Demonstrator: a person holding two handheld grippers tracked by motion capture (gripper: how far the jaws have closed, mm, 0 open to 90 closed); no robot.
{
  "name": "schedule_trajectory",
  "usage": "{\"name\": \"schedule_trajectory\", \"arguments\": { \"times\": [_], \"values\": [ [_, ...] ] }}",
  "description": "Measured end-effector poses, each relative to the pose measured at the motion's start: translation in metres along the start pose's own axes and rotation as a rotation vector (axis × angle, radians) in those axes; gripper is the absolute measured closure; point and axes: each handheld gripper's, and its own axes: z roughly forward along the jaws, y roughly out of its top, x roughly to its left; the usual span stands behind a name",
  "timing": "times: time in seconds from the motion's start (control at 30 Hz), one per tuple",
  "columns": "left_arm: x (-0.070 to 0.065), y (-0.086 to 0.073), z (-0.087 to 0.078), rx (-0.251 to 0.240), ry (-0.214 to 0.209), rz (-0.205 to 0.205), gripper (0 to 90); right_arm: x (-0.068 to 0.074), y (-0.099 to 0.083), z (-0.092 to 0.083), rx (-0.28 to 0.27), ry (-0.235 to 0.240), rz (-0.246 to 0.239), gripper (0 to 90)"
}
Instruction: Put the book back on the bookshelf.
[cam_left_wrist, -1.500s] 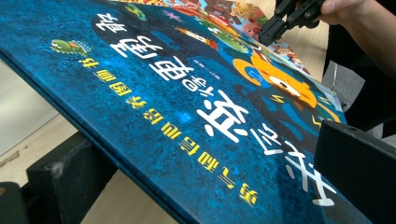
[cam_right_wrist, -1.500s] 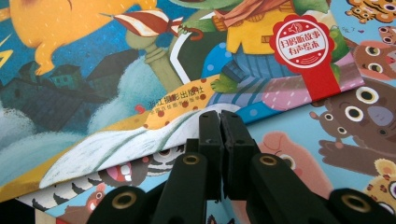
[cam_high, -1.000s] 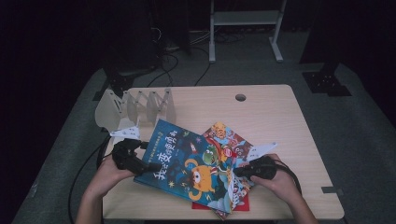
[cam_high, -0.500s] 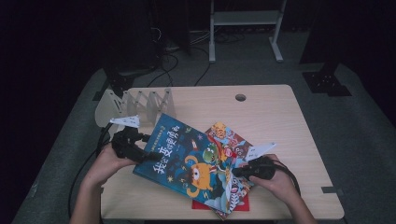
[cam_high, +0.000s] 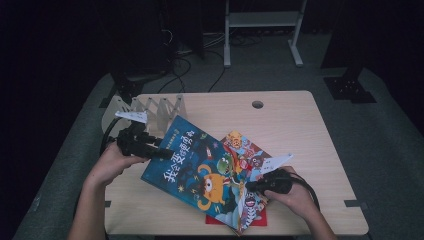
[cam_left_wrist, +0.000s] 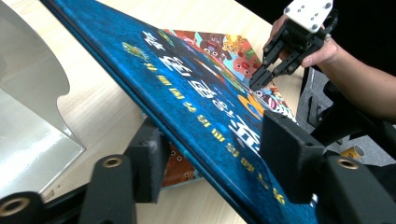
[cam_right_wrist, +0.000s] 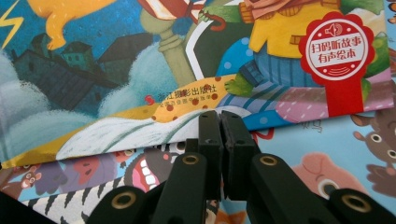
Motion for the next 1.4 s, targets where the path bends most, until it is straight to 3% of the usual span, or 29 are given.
{"name": "schedule_trajectory", "arguments": {
  "times": [0.27,0.6,0.93,1.03,1.2,1.33,1.4],
  "values": [
    [0.005,0.021,-0.002,0.023,-0.020,-0.035,55.2,0.003,0.003,0.005,-0.009,0.001,0.005,86.4],
    [0.012,0.048,-0.005,0.084,0.000,-0.090,61.7,0.008,0.009,0.014,-0.028,-0.010,0.011,85.6],
    [0.011,0.075,-0.007,0.123,0.023,-0.068,64.7,0.013,0.019,0.025,-0.032,-0.045,-0.007,84.9],
    [0.012,0.082,-0.006,0.134,0.021,-0.071,65.7,0.012,0.019,0.024,-0.035,-0.083,-0.014,81.9],
    [0.013,0.091,-0.004,0.150,0.009,-0.079,68.0,0.003,0.014,0.014,-0.083,-0.125,0.020,76.4],
    [0.011,0.100,-0.005,0.163,0.023,-0.065,68.8,-0.007,0.009,0.001,-0.123,-0.170,0.059,69.9],
    [0.009,0.105,-0.006,0.173,0.032,-0.070,69.4,-0.015,0.005,-0.009,-0.147,-0.217,0.091,65.0]
  ]
}}
